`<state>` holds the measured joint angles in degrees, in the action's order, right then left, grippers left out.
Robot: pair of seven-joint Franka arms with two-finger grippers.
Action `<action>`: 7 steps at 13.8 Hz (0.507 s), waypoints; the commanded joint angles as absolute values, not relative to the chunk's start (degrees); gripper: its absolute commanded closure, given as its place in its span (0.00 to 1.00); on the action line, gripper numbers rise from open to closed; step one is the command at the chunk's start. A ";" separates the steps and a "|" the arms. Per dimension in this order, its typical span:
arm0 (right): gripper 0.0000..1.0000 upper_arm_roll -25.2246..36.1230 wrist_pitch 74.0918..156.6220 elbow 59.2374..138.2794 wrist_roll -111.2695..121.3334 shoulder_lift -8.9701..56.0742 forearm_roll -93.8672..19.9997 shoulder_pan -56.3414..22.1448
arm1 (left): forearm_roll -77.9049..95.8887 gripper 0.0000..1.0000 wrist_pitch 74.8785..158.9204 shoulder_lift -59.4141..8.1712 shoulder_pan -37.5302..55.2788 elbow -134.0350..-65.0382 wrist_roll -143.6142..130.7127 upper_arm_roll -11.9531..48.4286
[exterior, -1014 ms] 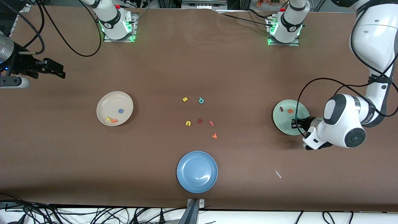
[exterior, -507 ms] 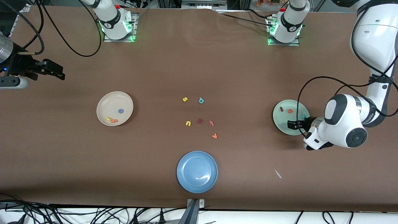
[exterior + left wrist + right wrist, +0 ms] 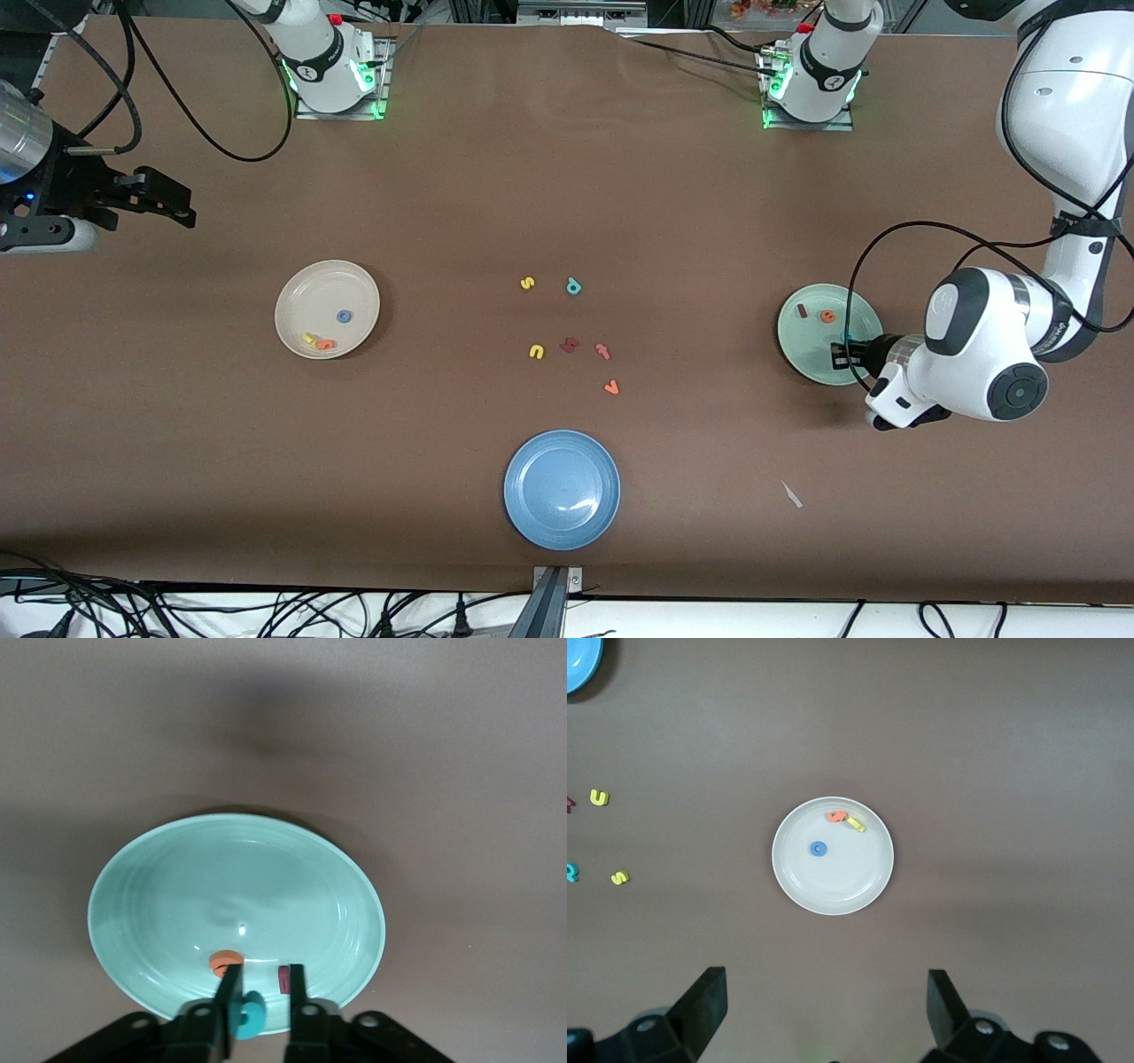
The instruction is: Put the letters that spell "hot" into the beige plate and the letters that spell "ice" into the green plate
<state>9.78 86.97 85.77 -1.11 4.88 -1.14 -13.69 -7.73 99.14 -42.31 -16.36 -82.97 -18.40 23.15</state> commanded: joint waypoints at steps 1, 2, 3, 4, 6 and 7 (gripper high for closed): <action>0.00 5.29 86.66 84.20 -0.35 5.45 0.00 -9.25 | -7.03 1.00 99.67 -42.10 -16.79 -83.14 -17.23 23.38; 0.00 3.71 86.66 84.20 -0.26 5.45 0.09 -7.66 | -7.03 1.00 99.75 -42.10 -16.79 -83.14 -17.23 23.38; 0.00 3.17 86.66 84.20 -0.26 5.45 0.17 -7.21 | -7.12 1.00 99.67 -42.10 -16.79 -83.06 -17.23 23.38; 0.00 3.16 86.66 84.20 -0.26 5.45 0.26 -7.21 | -6.77 1.00 99.67 -42.10 -16.79 -82.97 -17.23 23.38; 0.00 3.16 86.57 84.20 -0.35 5.45 0.26 -7.38 | -5.37 1.00 99.58 -42.01 -16.87 -82.79 -18.80 23.38; 0.00 3.16 86.57 84.20 -0.26 5.45 0.26 -7.47 | -3.71 0.73 99.58 -42.01 -16.87 -82.79 -20.20 23.38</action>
